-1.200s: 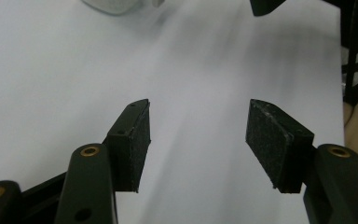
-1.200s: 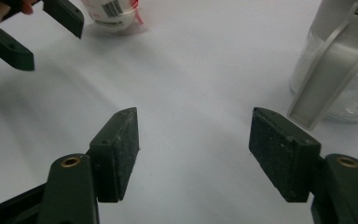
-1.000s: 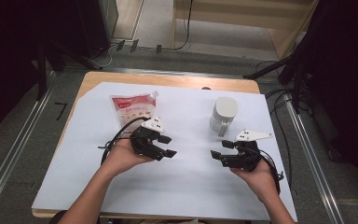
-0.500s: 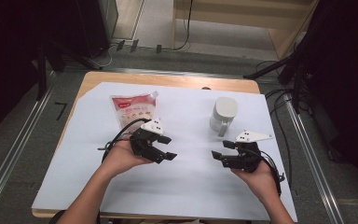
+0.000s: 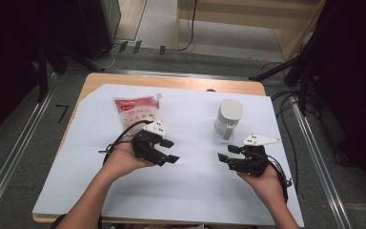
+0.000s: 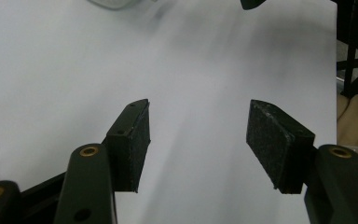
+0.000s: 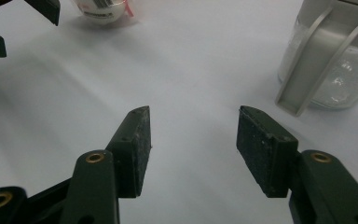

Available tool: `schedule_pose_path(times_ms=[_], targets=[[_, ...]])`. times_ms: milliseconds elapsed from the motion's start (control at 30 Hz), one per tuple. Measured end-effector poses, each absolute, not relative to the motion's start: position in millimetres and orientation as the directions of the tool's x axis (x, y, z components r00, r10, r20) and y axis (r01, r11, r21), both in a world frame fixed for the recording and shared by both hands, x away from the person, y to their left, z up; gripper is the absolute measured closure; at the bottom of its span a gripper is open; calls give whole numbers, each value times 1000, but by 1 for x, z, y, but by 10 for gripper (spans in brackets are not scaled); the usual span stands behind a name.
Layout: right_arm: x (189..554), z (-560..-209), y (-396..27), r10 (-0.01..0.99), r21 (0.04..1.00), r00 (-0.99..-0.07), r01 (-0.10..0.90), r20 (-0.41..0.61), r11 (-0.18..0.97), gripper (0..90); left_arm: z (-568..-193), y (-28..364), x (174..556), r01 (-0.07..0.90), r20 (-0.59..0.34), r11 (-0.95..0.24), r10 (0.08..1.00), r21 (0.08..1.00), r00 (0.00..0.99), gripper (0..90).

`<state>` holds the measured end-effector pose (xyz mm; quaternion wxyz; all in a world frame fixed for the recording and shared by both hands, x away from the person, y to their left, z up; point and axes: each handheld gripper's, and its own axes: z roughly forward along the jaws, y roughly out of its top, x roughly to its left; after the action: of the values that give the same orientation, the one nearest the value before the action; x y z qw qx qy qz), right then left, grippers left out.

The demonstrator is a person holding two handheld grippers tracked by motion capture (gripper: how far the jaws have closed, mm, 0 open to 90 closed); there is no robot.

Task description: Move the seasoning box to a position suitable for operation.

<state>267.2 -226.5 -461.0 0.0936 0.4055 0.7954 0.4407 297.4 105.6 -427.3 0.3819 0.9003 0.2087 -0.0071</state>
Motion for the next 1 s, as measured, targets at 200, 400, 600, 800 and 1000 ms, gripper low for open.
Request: schedule_pose_path(times_ms=[200, 400, 600, 800, 1000], targets=[[266, -459, -229, 731, 777, -647, 567, 215, 273, 472, -426, 106, 301, 402, -197, -595, 381, 696, 904, 352], [265, -458, -231, 736, 773, -642, 573, 215, 274, 468, -426, 106, 301, 392, -188, -598, 375, 700, 908, 348], [266, -457, -233, 746, 779, -636, 563, 197, 275, 384, -426, 106, 302, 390, -184, -601, 376, 697, 908, 349], [274, -446, -237, 792, 779, -583, 576, 180, 247, 365, -427, 105, 303, 384, -183, -609, 367, 694, 912, 351], [283, -438, -238, 823, 778, -545, 583, 161, 234, 329, -425, 105, 301, 378, -177, -607, 365, 699, 914, 353]])
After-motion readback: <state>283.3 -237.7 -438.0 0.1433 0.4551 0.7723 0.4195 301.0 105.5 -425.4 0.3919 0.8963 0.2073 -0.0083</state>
